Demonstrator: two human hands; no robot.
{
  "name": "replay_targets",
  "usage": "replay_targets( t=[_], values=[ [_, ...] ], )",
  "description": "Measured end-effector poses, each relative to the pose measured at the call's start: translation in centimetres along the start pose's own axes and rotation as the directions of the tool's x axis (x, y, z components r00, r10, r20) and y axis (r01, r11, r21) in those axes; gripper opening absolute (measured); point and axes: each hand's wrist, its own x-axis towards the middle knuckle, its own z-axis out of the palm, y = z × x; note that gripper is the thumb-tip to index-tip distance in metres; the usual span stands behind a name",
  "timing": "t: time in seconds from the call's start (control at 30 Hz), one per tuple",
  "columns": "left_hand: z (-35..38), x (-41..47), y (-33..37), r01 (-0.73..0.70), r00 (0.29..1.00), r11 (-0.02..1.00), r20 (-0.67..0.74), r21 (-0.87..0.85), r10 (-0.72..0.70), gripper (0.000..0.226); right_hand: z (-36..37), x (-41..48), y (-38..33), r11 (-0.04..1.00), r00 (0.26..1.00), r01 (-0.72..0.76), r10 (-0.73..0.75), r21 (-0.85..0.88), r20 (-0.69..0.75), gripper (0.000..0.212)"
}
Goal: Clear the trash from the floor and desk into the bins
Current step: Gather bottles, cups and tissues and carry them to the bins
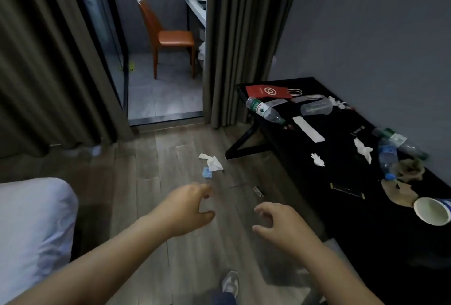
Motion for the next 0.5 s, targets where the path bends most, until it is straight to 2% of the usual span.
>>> replay_targets(
  t=[0.17, 0.5],
  values=[
    [-1.3, 9.4, -1.8, 0.028, 0.999, 1.000, -0.025, -0.006, -0.028, 0.045, -2.2, 9.9, 2.1, 1.000, 1.000, -0.016, 0.015, 0.024, 0.025, 0.041],
    [-2.5, 23.8, -4.9, 0.114, 0.993, 0.992, 0.035, -0.057, -0.112, 0.045, -5.7, 25.4, 4.8, 0.999, 0.992, -0.036, 0.033, 0.020, 0.120, 0.042]
  ],
)
